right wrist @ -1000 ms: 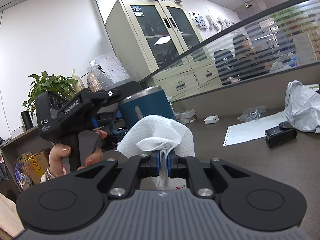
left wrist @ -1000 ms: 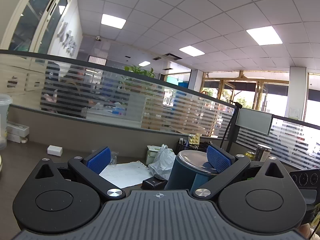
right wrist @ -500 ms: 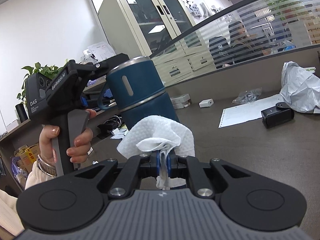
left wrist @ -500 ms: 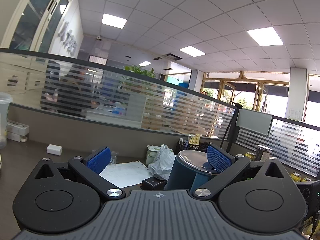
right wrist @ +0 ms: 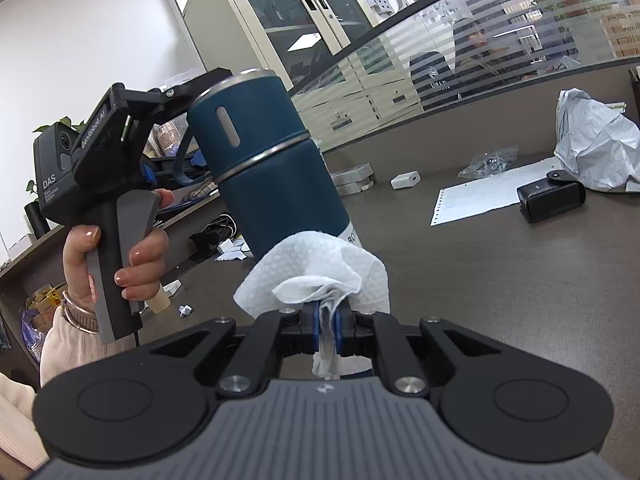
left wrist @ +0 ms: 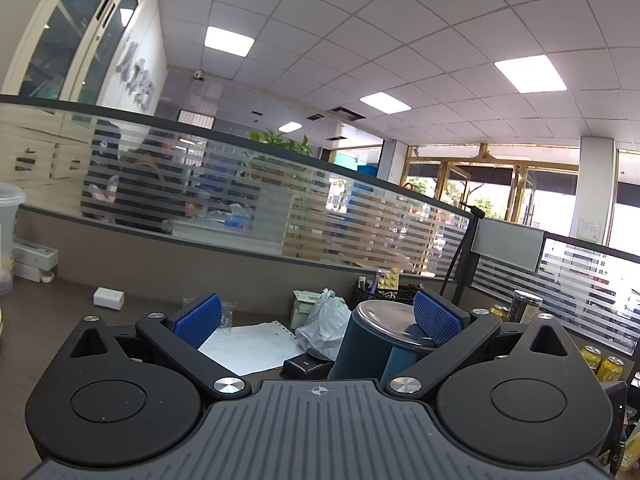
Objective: Clean container
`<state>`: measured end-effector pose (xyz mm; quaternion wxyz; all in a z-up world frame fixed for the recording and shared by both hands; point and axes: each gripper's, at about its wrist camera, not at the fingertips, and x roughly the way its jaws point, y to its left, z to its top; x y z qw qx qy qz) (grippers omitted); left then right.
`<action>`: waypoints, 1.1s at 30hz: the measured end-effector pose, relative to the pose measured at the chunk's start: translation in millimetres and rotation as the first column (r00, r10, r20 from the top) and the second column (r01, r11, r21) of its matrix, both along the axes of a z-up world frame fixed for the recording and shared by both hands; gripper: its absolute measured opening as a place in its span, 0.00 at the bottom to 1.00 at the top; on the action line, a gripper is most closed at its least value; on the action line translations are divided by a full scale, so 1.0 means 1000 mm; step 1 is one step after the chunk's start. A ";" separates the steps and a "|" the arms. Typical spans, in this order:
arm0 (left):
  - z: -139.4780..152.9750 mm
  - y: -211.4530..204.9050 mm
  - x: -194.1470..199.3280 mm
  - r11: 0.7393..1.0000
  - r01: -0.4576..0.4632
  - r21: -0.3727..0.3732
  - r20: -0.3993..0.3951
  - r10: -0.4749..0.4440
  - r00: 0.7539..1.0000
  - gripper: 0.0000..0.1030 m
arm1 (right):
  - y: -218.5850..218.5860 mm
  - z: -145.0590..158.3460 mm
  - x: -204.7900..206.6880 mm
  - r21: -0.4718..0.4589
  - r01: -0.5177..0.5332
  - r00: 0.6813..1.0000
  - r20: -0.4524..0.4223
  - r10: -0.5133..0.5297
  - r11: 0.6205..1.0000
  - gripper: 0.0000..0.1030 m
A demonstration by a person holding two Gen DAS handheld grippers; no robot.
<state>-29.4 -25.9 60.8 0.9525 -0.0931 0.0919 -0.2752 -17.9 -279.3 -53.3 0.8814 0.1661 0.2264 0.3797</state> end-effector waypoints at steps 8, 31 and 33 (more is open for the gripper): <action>0.000 -0.001 -0.001 1.000 0.002 -0.001 0.000 -0.002 1.000 1.00 | 0.004 -0.009 0.002 -0.038 -0.007 1.000 -0.024 0.006 0.999 0.12; 0.002 -0.003 -0.001 1.000 0.014 -0.002 0.003 -0.014 1.000 1.00 | -0.012 0.021 -0.003 0.009 0.002 0.999 0.050 -0.002 1.000 0.12; 0.002 -0.003 -0.002 1.000 0.013 -0.001 0.004 -0.013 1.000 1.00 | -0.016 0.025 -0.002 0.043 0.011 0.998 0.055 -0.013 0.999 0.12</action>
